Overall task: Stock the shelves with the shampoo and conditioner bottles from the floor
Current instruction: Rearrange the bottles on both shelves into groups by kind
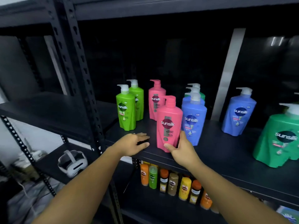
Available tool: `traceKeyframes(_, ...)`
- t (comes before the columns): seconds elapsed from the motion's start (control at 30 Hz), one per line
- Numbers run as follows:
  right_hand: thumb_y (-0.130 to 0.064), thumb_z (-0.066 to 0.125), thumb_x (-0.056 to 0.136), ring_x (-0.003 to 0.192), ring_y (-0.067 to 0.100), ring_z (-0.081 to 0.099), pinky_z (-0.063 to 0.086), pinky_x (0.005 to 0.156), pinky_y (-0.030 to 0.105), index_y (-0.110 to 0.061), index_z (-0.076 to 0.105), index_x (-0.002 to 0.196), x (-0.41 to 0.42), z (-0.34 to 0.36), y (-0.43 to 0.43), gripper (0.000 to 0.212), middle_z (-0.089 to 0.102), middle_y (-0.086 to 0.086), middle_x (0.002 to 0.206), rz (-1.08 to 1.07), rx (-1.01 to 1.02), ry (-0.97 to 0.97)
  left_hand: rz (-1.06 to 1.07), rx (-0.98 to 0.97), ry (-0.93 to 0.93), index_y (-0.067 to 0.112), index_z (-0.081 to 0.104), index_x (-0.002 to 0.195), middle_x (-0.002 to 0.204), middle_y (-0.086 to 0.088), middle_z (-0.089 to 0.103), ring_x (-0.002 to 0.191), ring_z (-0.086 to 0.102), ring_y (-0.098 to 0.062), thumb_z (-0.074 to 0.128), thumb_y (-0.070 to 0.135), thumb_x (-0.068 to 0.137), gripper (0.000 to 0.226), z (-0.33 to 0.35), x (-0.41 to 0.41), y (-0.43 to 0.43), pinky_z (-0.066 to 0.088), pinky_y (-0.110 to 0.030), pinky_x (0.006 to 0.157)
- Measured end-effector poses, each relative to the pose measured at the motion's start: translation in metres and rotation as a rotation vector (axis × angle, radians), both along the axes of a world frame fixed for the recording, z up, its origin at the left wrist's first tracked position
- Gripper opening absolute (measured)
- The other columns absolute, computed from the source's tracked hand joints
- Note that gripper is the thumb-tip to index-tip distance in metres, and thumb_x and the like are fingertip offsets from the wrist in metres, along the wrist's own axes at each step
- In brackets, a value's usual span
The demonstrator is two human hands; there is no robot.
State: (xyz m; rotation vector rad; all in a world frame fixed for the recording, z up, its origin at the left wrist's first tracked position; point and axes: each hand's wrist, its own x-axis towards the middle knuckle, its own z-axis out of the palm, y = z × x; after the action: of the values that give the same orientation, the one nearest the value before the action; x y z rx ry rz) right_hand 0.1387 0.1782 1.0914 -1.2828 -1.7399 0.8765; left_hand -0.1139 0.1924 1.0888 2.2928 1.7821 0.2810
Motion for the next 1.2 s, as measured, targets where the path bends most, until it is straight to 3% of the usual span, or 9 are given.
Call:
traceKeyframes(0.17, -0.022, 0.075, 0.091, 0.105, 0.008, 0.055, 0.039, 0.091, 0.024, -0.024, 0.045, 0.131, -0.034, 0.0, 0.035, 0.05, 0.059, -0.012, 0.114, -0.051, -0.018, -0.009, -0.085, 0.047, 0.072, 0.033, 0.039, 0.156, 0.164, 0.008, 0.031, 0.152, 0.024, -0.01, 0.04, 0.052, 0.106, 0.053, -0.004, -0.016, 0.023, 0.018, -0.027, 0.123)
traceKeyframes(0.3, -0.022, 0.073, 0.092, 0.106, 0.012, 0.059, 0.042, 0.088, 0.027, -0.021, 0.044, 0.131, -0.056, -0.005, 0.061, 0.049, 0.062, -0.009, 0.113, -0.092, -0.016, 0.007, -0.088, 0.086, -0.003, 0.035, 0.036, 0.157, 0.165, 0.011, 0.029, 0.154, 0.019, -0.008, 0.04, 0.057, 0.103, 0.058, -0.017, -0.022, 0.031, 0.011, -0.026, 0.126)
traceKeyframes(0.7, -0.009, 0.066, 0.096, 0.108, 0.015, 0.061, 0.04, 0.087, 0.021, -0.016, 0.043, 0.143, -0.088, -0.015, 0.122, 0.053, 0.065, -0.004, 0.115, -0.091, 0.06, 0.031, -0.011, 0.076, -0.065, 0.04, 0.036, 0.155, 0.164, 0.019, 0.028, 0.153, 0.017, -0.003, 0.043, 0.066, 0.096, 0.066, -0.024, -0.024, 0.04, 0.016, -0.03, 0.126)
traceKeyframes(0.8, -0.009, 0.068, 0.094, 0.107, 0.012, 0.061, 0.041, 0.088, 0.02, -0.017, 0.043, 0.144, -0.088, -0.016, 0.127, 0.056, 0.065, -0.005, 0.116, -0.106, 0.081, 0.025, 0.001, 0.072, -0.072, 0.042, 0.037, 0.155, 0.163, 0.021, 0.028, 0.153, 0.018, -0.003, 0.043, 0.069, 0.093, 0.067, -0.024, -0.024, 0.043, 0.019, -0.032, 0.126)
traceKeyframes(0.97, -0.006, 0.071, 0.09, 0.116, 0.007, 0.059, 0.043, 0.104, 0.027, -0.022, 0.041, 0.148, -0.083, -0.024, 0.13, 0.068, 0.063, -0.01, 0.124, -0.092, 0.073, 0.03, 0.013, 0.062, -0.071, 0.043, 0.037, 0.154, 0.163, 0.022, 0.028, 0.153, 0.018, -0.002, 0.043, 0.07, 0.092, 0.068, -0.024, -0.023, 0.041, 0.02, -0.033, 0.125)
traceKeyframes(1.07, -0.005, 0.071, 0.089, 0.112, 0.005, 0.06, 0.042, 0.101, 0.024, -0.021, 0.041, 0.148, -0.085, -0.024, 0.13, 0.068, 0.063, -0.011, 0.122, -0.098, 0.073, 0.037, 0.017, 0.067, -0.075, 0.043, 0.037, 0.154, 0.163, 0.022, 0.028, 0.152, 0.017, -0.001, 0.044, 0.068, 0.093, 0.066, -0.022, -0.022, 0.038, 0.019, -0.031, 0.125)
traceKeyframes(1.2, -0.005, 0.071, 0.091, 0.096, -0.017, 0.055, 0.039, 0.087, 0.007, -0.02, 0.043, 0.144, -0.084, -0.025, 0.135, 0.062, 0.06, -0.017, 0.113, -0.11, 0.062, 0.06, 0.021, 0.071, -0.08, 0.043, 0.038, 0.154, 0.163, 0.022, 0.029, 0.152, 0.018, 0.0, 0.045, 0.068, 0.093, 0.066, -0.02, -0.022, 0.038, 0.021, -0.031, 0.124)
